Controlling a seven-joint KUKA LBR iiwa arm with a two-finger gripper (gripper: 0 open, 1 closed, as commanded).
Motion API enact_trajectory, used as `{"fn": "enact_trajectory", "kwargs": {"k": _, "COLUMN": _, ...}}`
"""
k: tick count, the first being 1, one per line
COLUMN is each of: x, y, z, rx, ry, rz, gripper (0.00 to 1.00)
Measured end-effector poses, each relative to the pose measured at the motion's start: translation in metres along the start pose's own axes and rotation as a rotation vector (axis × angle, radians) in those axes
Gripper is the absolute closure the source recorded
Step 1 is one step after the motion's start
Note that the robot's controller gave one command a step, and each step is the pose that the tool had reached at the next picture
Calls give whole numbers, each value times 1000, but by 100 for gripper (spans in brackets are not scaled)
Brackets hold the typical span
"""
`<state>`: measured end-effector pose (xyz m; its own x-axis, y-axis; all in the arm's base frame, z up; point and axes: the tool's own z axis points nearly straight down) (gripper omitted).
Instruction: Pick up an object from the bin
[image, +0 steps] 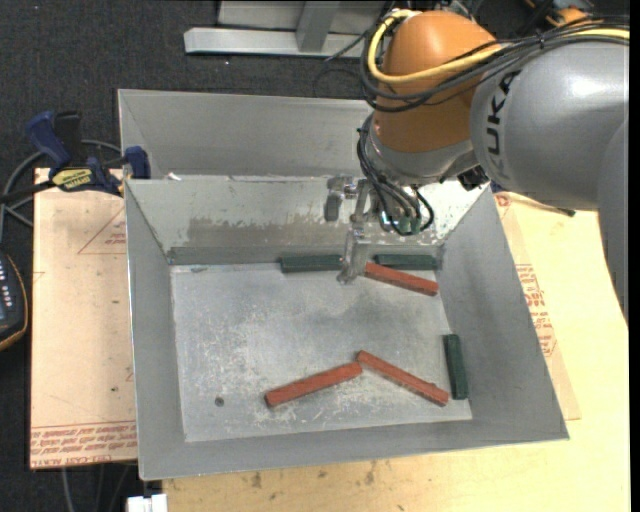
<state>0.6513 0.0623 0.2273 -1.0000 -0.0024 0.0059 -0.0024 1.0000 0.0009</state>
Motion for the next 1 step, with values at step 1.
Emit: {"fn": "enact_trajectory", "kwargs": {"k": 1, "x": 52, "y": -47, "z": 153, "rx": 1, "ry": 2, "rz": -36, "gripper": 0}}
